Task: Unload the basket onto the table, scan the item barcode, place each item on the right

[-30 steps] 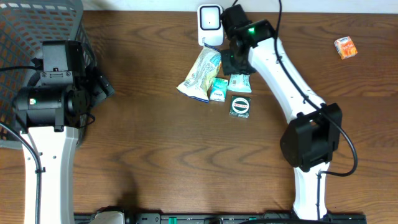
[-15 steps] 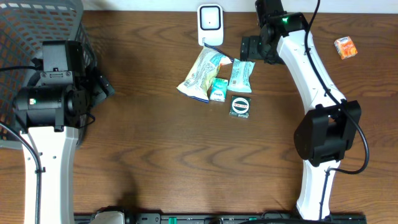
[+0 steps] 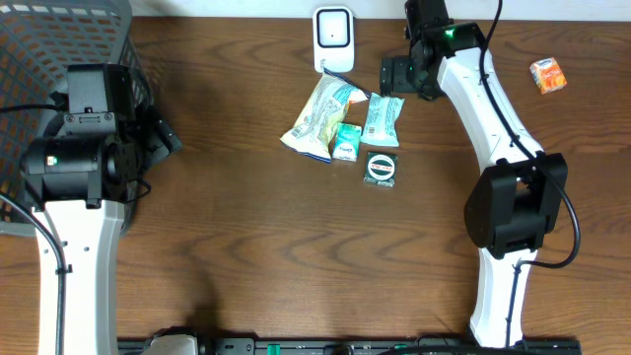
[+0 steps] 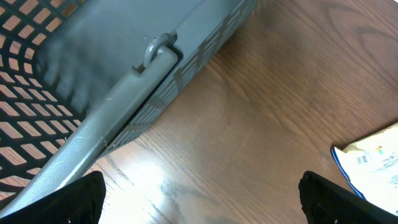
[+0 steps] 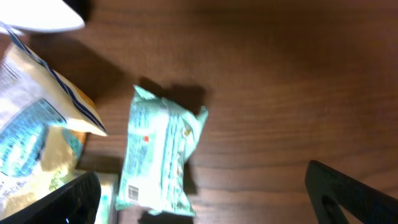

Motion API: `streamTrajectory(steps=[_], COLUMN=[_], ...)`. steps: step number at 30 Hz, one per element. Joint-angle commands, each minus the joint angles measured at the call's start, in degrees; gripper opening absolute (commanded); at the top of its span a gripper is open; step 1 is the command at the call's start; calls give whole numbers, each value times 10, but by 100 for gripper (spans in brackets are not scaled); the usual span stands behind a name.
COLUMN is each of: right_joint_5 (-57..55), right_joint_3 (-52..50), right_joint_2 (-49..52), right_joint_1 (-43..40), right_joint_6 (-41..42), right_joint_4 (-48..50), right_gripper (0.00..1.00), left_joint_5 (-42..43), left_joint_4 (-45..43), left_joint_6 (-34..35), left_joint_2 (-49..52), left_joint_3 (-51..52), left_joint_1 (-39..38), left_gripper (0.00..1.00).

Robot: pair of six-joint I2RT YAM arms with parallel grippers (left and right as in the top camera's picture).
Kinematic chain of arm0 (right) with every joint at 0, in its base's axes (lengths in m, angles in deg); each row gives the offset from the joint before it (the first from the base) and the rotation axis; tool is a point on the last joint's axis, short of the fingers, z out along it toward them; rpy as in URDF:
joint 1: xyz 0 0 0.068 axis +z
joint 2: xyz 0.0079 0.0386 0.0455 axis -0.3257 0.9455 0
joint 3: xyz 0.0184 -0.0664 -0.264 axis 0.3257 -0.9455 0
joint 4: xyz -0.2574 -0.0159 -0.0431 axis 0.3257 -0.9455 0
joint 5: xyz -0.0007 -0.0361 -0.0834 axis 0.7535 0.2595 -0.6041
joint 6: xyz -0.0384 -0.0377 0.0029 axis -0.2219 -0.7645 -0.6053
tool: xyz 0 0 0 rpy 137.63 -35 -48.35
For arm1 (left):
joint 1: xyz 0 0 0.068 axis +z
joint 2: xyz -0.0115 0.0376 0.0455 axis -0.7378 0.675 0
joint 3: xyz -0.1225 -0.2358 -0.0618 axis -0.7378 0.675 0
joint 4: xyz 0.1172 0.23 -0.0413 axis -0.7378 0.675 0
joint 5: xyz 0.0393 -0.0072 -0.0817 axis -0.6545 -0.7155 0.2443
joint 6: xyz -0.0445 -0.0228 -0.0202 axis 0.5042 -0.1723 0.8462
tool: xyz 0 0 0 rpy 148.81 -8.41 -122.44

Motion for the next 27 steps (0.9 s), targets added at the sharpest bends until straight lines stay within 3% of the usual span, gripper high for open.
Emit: streamTrajectory(steps=[1,7,13,22,26,27], right_joint_5=[2,141,326,332,334,334], right_joint_3=[-2,-35,-161,-283,-313,-317], right_joint_2=[5,5,5,5,5,5], right_joint_1=[-16,-62,-83,-66,-60,-59], right_joint_6=[-15,-23,-36,1,14,14], right_joint_4=[3,26,151,275,296,297], right_gripper=[98,94,90,85,67,66], left_joint_5=[-7,-7,-7,-7,-7,-7], left_joint_4=[2,2,2,2,2,2], left_joint_6=[9,9,9,9,9,9], left_joint_2=[2,2,2,2,2,2], left_joint_3=[2,2,2,2,2,2], left_joint_1=[5,5,5,5,5,5], left_gripper=[98,98,98,98,98,98])
